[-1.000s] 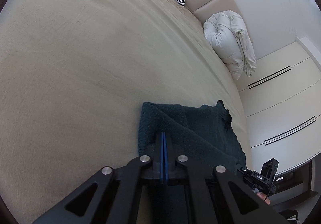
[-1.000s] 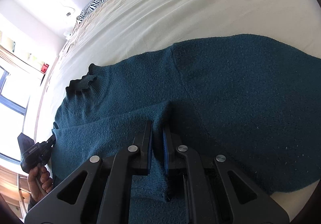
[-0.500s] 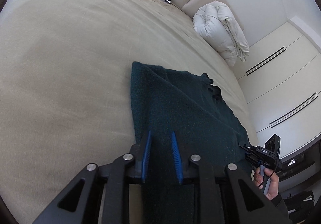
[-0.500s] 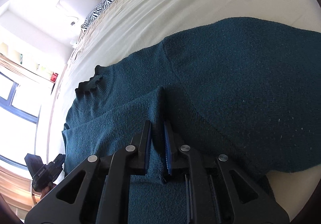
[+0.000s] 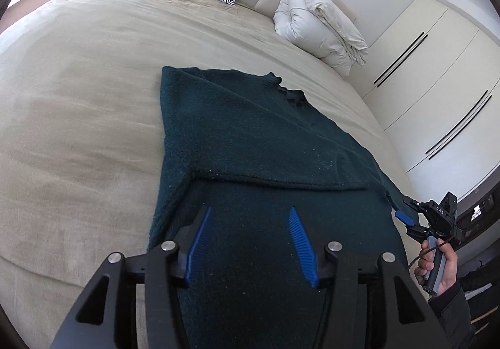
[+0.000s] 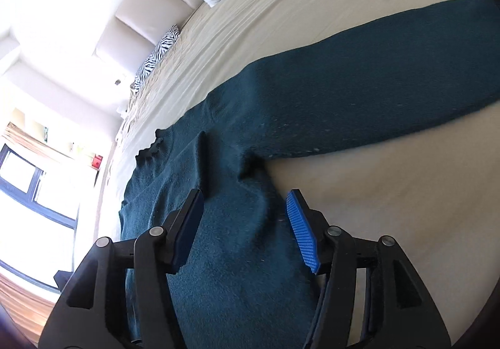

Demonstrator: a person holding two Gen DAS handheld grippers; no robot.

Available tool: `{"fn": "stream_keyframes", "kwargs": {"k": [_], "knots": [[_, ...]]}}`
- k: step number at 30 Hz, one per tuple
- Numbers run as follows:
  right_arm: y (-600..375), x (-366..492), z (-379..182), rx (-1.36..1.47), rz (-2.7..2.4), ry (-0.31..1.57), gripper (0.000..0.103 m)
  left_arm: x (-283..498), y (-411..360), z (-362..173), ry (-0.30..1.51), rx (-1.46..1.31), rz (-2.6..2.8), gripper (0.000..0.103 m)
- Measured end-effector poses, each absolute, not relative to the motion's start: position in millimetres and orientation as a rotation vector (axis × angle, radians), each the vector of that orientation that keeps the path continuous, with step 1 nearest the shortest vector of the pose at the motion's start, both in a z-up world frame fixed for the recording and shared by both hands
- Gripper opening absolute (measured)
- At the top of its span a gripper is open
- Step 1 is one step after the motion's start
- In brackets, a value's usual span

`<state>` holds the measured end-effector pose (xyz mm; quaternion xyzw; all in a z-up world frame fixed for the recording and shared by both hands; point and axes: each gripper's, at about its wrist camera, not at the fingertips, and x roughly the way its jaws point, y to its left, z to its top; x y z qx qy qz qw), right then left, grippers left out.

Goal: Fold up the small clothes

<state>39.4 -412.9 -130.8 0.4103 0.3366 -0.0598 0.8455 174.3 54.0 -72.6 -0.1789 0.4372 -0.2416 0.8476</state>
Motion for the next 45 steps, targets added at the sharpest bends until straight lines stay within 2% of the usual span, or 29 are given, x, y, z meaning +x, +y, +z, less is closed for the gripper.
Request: {"fn": "stream_keyframes", "kwargs": {"k": [3, 8, 16, 22, 23, 24, 25, 29, 34, 38, 43, 45], "knots": [[-461, -12, -141, 0.996, -0.273, 0.648, 0.055, 164, 40, -65, 0.906, -0.374, -0.531, 0.065], [-532, -73, -164, 1.259, -0.36, 0.484, 0.054, 165, 16, -59, 0.926, -0.392, -0.564, 0.065], [-607, -98, -184, 1.491, -0.44, 0.269, 0.051, 167, 1, -61, 0.963, -0.458, -0.594, 0.065], [-647, -107, -186, 1.482, -0.536, 0.255, 0.028, 178, 0, -70, 1.002, -0.536, -0.614, 0.065], [-650, -104, -181, 1.443, -0.556, 0.283, 0.025, 181, -1, -71, 1.006, -0.544, -0.615, 0.065], [-651, -100, -174, 1.39, -0.578, 0.319, 0.015, 184, -2, -72, 1.007, -0.549, -0.614, 0.065], [-648, -95, -164, 1.333, -0.596, 0.351, 0.011, 188, -4, -71, 1.003, -0.553, -0.616, 0.065], [-602, -54, -104, 1.044, -0.57, 0.45, 0.008, 203, -11, -65, 0.989, -0.595, -0.641, 0.065], [-426, 45, -39, 0.365, -0.364, 0.657, 0.007, 222, -31, -60, 0.998, -0.702, -0.703, 0.074], [-285, 81, -53, -0.087, -0.281, 0.715, 0.007, 231, -43, -71, 1.043, -0.819, -0.754, 0.077], [-205, 93, -84, -0.357, -0.261, 0.741, 0.007, 236, -55, -88, 1.115, -0.932, -0.8, 0.079], [-192, 94, -91, -0.344, -0.248, 0.768, 0.007, 237, -60, -93, 1.131, -0.969, -0.801, 0.087]]}}
